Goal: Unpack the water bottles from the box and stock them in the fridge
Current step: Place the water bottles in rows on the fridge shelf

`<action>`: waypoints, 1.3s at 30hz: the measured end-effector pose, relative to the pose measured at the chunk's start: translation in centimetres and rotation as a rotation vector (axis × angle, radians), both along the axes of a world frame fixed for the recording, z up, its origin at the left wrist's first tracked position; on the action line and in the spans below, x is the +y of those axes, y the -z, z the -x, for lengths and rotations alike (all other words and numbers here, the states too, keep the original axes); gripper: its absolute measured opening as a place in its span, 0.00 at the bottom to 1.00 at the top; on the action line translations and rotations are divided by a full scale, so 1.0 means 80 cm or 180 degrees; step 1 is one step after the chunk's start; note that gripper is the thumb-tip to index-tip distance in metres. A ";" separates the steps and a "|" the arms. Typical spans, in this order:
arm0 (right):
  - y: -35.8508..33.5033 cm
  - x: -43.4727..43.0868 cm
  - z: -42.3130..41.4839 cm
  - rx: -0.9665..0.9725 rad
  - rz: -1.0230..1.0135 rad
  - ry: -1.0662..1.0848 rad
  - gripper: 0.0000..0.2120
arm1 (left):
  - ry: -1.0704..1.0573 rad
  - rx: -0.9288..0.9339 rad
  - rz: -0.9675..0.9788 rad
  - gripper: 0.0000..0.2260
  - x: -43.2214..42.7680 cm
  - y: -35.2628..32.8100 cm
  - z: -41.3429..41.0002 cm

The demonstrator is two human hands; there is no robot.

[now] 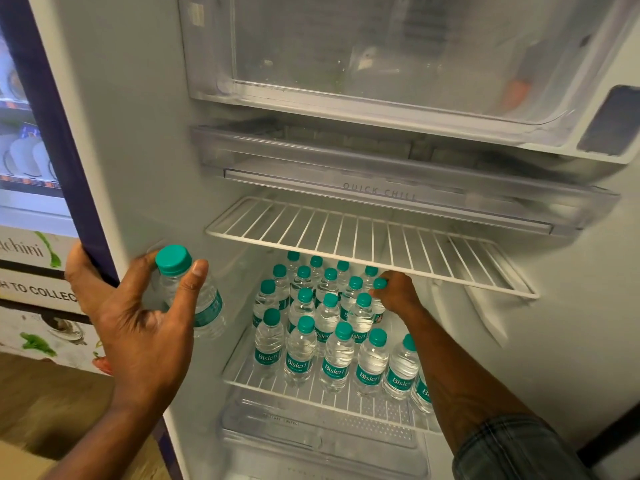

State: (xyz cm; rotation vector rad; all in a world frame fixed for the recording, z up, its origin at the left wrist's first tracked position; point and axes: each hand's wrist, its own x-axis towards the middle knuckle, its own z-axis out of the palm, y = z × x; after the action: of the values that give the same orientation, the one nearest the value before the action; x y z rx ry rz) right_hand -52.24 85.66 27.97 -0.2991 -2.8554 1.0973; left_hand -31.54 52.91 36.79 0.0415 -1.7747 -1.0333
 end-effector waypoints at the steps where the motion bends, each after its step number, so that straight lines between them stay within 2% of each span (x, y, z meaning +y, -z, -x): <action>1: 0.001 0.000 0.000 0.0022 -0.0057 -0.0009 0.20 | -0.0002 -0.0005 -0.0006 0.17 0.001 0.000 -0.001; 18: -0.004 -0.003 -0.004 -0.0066 -0.0197 -0.0075 0.19 | 0.0008 0.0040 -0.0043 0.18 0.001 0.000 0.000; 26: -0.034 -0.003 -0.009 0.0263 0.0132 0.0102 0.18 | 0.0072 0.0075 -0.0093 0.18 0.002 -0.003 0.000; 32: -0.067 -0.039 -0.074 0.0831 0.1001 0.0435 0.12 | 0.0092 0.0064 -0.0072 0.17 0.004 -0.010 -0.002; 35: -0.074 -0.089 -0.137 0.0778 0.1467 0.0009 0.13 | 0.0166 -0.0074 -0.0199 0.18 0.005 -0.013 -0.006; 39: -0.084 -0.162 -0.213 0.0534 0.1676 -0.1387 0.20 | 0.0266 -0.0102 -0.0258 0.18 0.002 -0.012 -0.007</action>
State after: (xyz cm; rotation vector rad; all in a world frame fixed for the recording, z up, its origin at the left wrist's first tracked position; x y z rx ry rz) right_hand -35.23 72.69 34.73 0.3987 -2.4944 1.8442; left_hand -31.01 53.10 37.77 0.0346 -1.7754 -1.1703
